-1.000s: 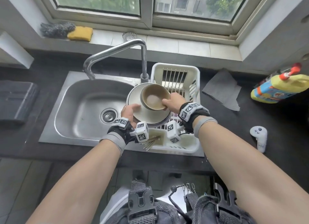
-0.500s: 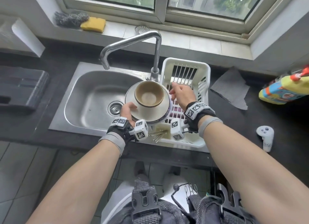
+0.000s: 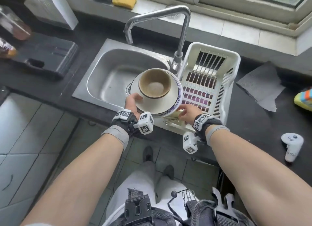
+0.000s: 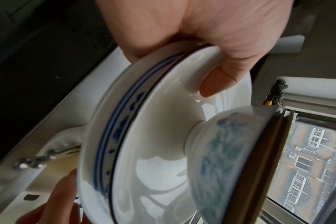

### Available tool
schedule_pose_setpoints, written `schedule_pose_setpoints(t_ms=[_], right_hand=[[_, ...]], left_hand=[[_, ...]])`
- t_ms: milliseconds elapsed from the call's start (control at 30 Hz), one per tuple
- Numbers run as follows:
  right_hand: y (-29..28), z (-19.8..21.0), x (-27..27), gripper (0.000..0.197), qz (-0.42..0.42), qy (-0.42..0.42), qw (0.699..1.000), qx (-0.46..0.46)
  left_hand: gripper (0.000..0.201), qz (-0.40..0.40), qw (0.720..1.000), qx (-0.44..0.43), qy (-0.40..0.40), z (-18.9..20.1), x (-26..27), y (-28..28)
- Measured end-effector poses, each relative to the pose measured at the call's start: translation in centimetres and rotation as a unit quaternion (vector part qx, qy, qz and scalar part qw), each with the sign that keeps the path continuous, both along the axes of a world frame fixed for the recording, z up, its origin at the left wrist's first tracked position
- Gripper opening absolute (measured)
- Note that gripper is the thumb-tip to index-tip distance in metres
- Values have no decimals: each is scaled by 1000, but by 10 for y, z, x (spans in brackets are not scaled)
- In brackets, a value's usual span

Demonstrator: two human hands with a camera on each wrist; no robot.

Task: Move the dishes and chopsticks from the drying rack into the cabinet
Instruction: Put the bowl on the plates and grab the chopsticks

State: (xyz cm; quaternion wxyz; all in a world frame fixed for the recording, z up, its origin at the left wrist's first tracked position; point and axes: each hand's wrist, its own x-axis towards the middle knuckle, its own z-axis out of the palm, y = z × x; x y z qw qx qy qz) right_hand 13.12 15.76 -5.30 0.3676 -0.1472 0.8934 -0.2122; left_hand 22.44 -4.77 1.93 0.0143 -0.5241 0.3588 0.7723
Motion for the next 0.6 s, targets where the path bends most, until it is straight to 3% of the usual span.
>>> schedule_pose_setpoints(t_ms=[133,400,600], right_hand=[[-15,-6,4,32,134,53,988,59],[-30,-25,8,29,220,183,944,162],[-29,-25,7,16,256,199,929,178]], left_hand=[[27,17,1000,-7,-9,0,14,-1],[19,14,999,1,-32,4,30,-9],[15,14,999,1,-38,4,28,-11]])
